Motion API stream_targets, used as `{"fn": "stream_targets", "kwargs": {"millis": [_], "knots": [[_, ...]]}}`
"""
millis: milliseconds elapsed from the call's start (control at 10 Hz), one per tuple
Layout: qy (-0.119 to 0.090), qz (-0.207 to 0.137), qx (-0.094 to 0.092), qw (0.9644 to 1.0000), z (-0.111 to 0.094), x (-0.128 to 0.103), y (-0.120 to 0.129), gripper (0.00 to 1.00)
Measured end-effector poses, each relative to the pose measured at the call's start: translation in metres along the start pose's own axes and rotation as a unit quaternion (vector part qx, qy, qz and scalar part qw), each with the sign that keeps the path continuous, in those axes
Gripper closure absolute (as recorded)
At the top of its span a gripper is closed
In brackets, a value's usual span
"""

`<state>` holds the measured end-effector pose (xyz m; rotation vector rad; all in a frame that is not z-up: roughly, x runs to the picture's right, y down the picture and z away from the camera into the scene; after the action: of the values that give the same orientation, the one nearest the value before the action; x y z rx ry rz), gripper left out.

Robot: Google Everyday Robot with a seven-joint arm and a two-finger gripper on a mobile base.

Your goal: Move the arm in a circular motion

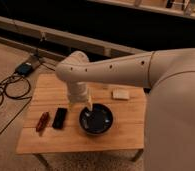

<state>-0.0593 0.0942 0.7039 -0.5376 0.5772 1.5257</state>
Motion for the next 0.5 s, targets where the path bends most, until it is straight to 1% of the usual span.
{"fn": "stream_targets", "kwargs": {"millis": [100,300,400,500], "knots": [[-0.003,0.017,0.001,0.9998,0.000,-0.011,-0.018,0.35],[0.000,0.029,-0.002,0.9996,0.004,-0.029,-0.039,0.35],[0.002,0.035,-0.005,0.9994,0.007,-0.042,-0.050,0.35],[0.006,0.043,-0.006,0.9991,0.011,-0.060,-0.065,0.35]]}}
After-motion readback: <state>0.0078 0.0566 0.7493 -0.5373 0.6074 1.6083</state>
